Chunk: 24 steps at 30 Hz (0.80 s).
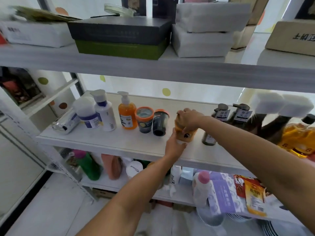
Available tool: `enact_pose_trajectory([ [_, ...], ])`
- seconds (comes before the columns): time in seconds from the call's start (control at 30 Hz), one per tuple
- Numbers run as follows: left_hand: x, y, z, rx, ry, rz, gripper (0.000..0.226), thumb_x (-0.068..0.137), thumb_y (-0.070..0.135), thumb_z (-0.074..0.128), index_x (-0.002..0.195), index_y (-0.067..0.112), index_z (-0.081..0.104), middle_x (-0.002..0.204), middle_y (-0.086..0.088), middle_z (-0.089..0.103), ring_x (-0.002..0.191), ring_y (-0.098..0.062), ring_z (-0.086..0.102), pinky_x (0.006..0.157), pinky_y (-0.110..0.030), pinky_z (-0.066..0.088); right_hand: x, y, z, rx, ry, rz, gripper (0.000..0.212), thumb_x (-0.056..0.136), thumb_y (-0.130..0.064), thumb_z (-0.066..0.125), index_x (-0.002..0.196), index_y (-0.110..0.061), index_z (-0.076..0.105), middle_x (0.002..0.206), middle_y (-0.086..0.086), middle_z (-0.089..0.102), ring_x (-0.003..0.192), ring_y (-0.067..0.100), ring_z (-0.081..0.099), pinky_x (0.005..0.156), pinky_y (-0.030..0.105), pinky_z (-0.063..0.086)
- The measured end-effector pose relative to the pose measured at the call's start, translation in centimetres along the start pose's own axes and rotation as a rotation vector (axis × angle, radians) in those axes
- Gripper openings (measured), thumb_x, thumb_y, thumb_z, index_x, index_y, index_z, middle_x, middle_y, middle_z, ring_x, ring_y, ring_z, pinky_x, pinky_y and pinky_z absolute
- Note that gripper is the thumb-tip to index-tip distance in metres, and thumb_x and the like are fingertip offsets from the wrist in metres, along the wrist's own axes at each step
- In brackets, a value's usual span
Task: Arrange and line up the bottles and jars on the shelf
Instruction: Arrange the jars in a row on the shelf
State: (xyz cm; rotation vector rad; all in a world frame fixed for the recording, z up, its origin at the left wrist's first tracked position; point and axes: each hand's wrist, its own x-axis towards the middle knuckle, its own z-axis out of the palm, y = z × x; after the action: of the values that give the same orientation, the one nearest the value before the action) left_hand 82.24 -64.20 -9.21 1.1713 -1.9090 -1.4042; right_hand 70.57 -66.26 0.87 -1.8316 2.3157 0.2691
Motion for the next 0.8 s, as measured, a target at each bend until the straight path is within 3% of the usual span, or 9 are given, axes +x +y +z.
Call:
enact_pose_trajectory([
  [0.1,-0.2,0.1,0.9,0.025,-0.018,0.05,0.072,0.089,0.016,0.059,0.15,0.02,0.02,0.138,-0.009,0.052,0.125,-0.026,0.049,0.103,-0.034,0.039,-0.4,0.8,-0.1,-0.012,-0.027,0.045,0.084,0.075,-0.032,0.074,0.143,-0.024,0.024,0.138,0.01,0.036,0.121,0.035,0.043,0.095,0.046,0.045],
  [0.2,-0.3,0.5,1.0,-0.02,-0.021,0.071,0.056,0.09,0.014,0.057,0.142,0.019,0.037,0.128,-0.007,0.059,0.118,-0.023,0.054,0.097,-0.03,0.042,-0.8,1.2,0.0,-0.004,-0.057,0.082,0.091,0.072,-0.033,0.077,0.143,-0.025,0.021,0.14,0.01,0.033,0.125,0.034,0.04,0.101,0.046,0.043],
  [0.3,-0.3,0.2,0.3,-0.085,0.095,-0.036,0.034,0.092,0.023,0.056,0.124,0.012,0.055,0.116,-0.008,0.065,0.107,-0.023,0.06,0.084,-0.025,0.045,-0.6,0.7,-0.5,0.001,-0.025,0.049,0.096,0.07,-0.049,0.074,0.145,-0.021,0.023,0.151,0.009,0.024,0.139,0.031,0.025,0.113,0.045,0.026],
  [0.37,0.0,-0.4,-0.8,-0.211,0.205,-0.234,0.035,0.092,0.028,0.058,0.12,0.009,0.056,0.116,-0.009,0.064,0.099,-0.019,0.059,0.083,-0.025,0.045,0.0,-0.5,-0.9,0.05,0.024,0.013,0.093,0.076,-0.05,0.07,0.148,-0.018,0.021,0.158,0.008,0.012,0.145,0.029,0.012,0.117,0.045,0.017],
  [0.47,0.3,-1.2,-3.2,-0.39,0.385,-0.449,0.033,0.087,0.03,0.064,0.11,0.011,0.05,0.113,-0.012,0.061,0.097,-0.026,0.061,0.087,-0.041,0.055,1.7,-2.8,-1.3,0.156,0.057,-0.013,0.086,0.085,-0.035,0.066,0.15,-0.013,0.015,0.159,0.009,0.009,0.146,0.028,0.01,0.117,0.042,0.017],
  [0.57,0.7,-1.8,-5.6,-0.346,0.49,-0.397,0.054,0.08,0.032,0.073,0.118,0.012,0.041,0.123,-0.011,0.05,0.107,-0.029,0.055,0.087,-0.046,0.056,3.5,-5.0,-1.1,0.205,0.041,-0.027,0.077,0.09,-0.025,0.057,0.15,-0.009,0.012,0.158,0.012,0.011,0.146,0.029,0.01,0.12,0.04,0.015],
  [0.67,1.5,-2.0,-7.1,-0.346,0.409,-0.397,0.065,0.079,0.036,0.074,0.128,0.009,0.043,0.13,-0.011,0.047,0.115,-0.033,0.053,0.091,-0.047,0.053,4.9,-6.5,-0.5,0.228,0.018,-0.023,0.072,0.092,-0.02,0.052,0.151,-0.009,0.012,0.158,0.012,0.013,0.146,0.028,0.012,0.12,0.041,0.015],
  [0.8,2.3,-2.3,-8.0,-0.357,0.367,-0.418,0.023,0.089,0.031,0.062,0.101,0.011,0.061,0.114,-0.011,0.062,0.096,-0.028,0.06,0.089,-0.044,0.055,6.0,-7.4,0.0,0.249,0.003,-0.004,0.079,0.088,-0.016,0.057,0.151,-0.014,0.01,0.156,0.013,0.017,0.144,0.03,0.017,0.117,0.045,0.021],
])
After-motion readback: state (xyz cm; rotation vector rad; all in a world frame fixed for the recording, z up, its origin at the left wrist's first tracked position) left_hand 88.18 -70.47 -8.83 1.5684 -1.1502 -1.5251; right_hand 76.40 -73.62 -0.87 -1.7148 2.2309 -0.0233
